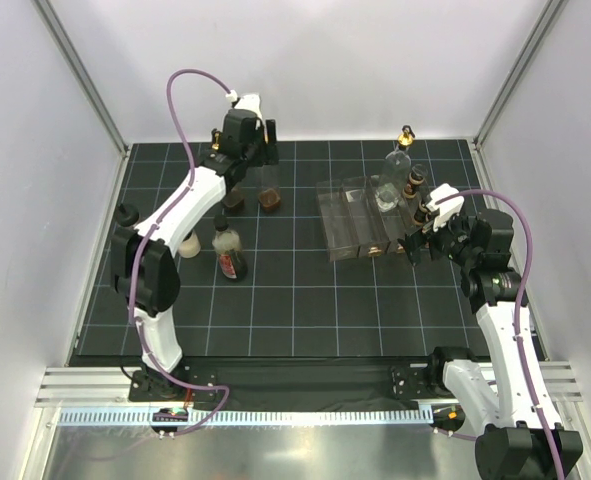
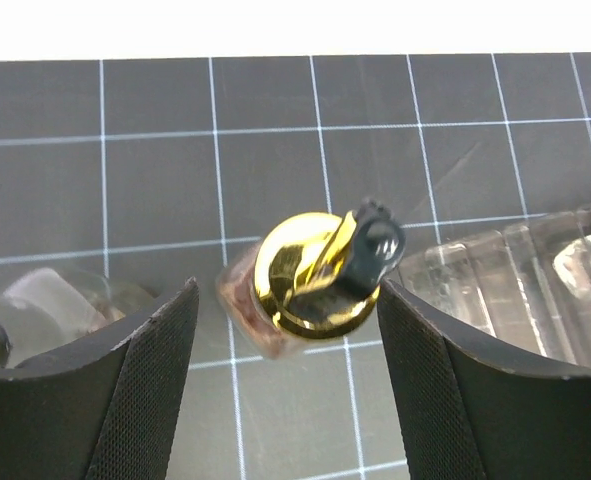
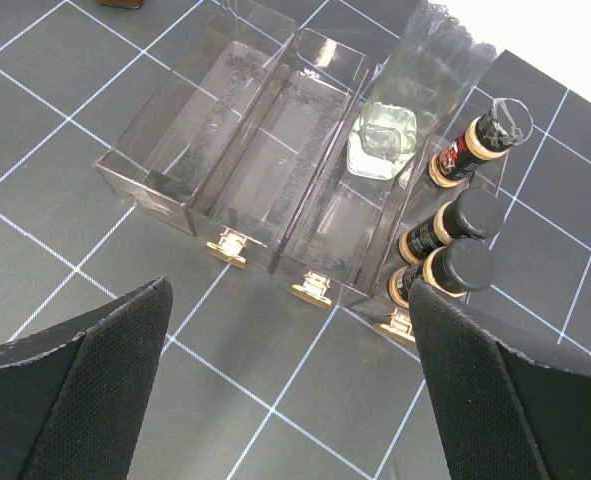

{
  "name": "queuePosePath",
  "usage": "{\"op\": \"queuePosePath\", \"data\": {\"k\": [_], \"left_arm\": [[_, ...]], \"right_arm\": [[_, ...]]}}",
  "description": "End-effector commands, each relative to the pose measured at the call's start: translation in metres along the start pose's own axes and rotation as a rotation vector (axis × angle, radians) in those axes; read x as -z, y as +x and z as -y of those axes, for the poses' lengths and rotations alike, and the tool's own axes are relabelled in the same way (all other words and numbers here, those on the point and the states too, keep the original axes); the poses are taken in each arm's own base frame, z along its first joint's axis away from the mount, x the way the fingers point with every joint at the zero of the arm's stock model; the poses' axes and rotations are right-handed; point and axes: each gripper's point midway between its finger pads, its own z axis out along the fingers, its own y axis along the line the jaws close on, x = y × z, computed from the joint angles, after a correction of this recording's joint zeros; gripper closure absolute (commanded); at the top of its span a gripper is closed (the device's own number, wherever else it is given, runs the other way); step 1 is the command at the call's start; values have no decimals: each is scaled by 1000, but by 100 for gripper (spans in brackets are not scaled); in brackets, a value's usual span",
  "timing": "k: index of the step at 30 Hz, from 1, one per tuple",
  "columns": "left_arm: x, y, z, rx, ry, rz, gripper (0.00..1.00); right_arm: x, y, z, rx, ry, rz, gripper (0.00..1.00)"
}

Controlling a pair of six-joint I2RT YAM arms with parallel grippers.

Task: Organize the condiment bottles
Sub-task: Pick up the bottle from the center of the board.

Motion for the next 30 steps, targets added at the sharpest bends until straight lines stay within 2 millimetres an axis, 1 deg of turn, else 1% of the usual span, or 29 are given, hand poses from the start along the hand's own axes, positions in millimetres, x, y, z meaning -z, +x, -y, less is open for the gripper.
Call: {"op": "queuePosePath", "data": {"k": [1,7,10,11,13,14,15,19,22,23,24,25,27,28,29,30], "left_arm": [[0,-36,7,-40,8,114,30],[-7,-37,9,-90,-2,132,33],[-10,-38,10,-111,-9,138,37],[-11,-38,10,-116,-10,141,41],[-13,-40,11,-124,-10,147,43],[-14,-39,10,-129,-12,146,48],[-15,-39,11,-132,-11,147,49],[-18,-40,11,-142,-11,154,61],[-14,-45,17,-154,16,172,79],[-12,-47,20,-156,24,180,90],[-10,-51,25,-159,50,194,96],[-5,-52,26,-164,58,202,100],[2,-56,35,-166,99,223,100],[11,-61,36,-161,111,234,100],[16,-60,39,-159,125,234,100],[21,-62,43,-157,147,240,100]], "right_arm": [[2,-19,6,20,20,51,0],[2,-18,6,25,18,49,0],[2,-18,6,24,17,48,0],[2,-17,6,23,17,47,0],[2,-18,6,25,18,49,0],[2,-18,6,23,16,50,0],[2,-18,6,25,16,50,0],[2,-18,5,24,14,49,0],[3,-18,5,26,14,52,0],[3,-18,5,25,13,51,0],[2,-18,5,26,13,49,0],[2,-17,5,25,11,49,0],[2,-17,3,34,1,48,0],[2,-16,2,37,-7,49,0],[2,-15,0,42,-17,48,0],[1,-14,-7,56,-56,50,0]]}}
